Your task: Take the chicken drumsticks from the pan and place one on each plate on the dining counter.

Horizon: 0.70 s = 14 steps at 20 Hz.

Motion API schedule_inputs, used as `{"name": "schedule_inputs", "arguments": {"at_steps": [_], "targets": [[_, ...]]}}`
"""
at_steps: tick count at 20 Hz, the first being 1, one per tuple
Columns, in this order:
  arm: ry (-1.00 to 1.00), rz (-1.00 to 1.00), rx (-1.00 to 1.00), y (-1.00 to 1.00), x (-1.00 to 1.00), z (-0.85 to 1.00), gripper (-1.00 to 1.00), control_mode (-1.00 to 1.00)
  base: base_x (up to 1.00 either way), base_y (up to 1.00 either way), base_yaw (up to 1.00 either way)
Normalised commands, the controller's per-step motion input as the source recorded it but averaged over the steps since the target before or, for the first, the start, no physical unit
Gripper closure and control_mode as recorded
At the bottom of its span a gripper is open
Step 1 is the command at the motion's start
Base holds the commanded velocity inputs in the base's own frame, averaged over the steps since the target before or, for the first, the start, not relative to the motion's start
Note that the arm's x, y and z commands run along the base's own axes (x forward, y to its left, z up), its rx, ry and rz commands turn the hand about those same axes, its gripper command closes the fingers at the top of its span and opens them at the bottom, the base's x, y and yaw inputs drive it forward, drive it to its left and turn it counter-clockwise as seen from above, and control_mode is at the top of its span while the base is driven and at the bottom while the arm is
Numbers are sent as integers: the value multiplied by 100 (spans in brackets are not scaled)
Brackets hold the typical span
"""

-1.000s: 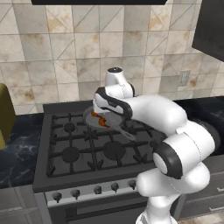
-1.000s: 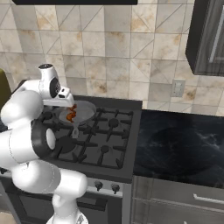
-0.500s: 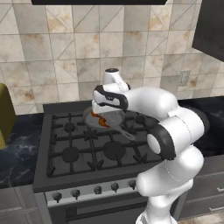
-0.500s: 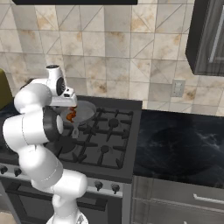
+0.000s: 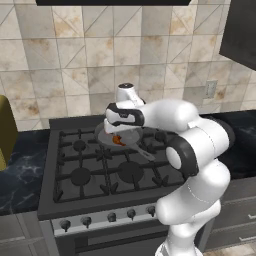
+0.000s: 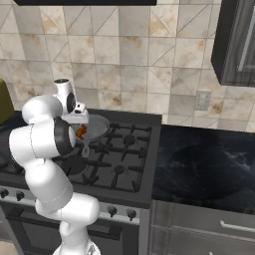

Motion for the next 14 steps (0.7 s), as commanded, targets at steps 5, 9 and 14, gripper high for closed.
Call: {"name": "schedule_inputs", "arguments": {"at_steps": [5,9,14], "targets": [[-8,0,0,2,15,-22,-100,-100,0,0,0],[-2,0,3,3,30,-21,-100,-100,0,0,0],[0,0,5,3,38,-19,-100,-100,0,0,0]]}}
